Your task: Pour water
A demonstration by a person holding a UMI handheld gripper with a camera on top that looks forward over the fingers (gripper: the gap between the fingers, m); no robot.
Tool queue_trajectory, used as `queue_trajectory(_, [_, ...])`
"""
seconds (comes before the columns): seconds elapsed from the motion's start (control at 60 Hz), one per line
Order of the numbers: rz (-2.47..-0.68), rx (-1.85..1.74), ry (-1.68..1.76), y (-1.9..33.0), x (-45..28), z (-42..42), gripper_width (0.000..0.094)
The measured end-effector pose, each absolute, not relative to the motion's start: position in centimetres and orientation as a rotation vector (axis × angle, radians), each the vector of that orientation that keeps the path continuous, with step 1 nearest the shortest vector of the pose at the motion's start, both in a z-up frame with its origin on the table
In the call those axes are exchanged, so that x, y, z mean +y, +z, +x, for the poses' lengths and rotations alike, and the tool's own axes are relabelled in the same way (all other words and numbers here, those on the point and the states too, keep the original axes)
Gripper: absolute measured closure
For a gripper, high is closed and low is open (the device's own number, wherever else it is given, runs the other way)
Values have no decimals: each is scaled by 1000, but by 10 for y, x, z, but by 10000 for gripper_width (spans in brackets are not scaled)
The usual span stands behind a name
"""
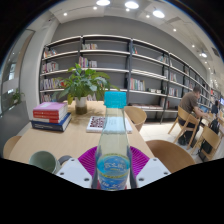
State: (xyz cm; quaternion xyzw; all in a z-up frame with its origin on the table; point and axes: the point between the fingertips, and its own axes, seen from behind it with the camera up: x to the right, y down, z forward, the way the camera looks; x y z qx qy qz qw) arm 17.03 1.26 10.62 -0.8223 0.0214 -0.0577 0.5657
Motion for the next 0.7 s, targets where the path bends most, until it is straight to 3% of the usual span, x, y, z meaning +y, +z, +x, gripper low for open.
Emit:
queue_trajectory(0.2, [-1844,105,-101,99,0,172,471])
queue_trajectory(0.317, [-1814,111,-113,100,-3,173,392])
queue_trajectory(0.45, [-1963,97,-191,67,-13,176,174])
queue_trajectory(0.7, [-2166,104,-218,21,-104,148,176])
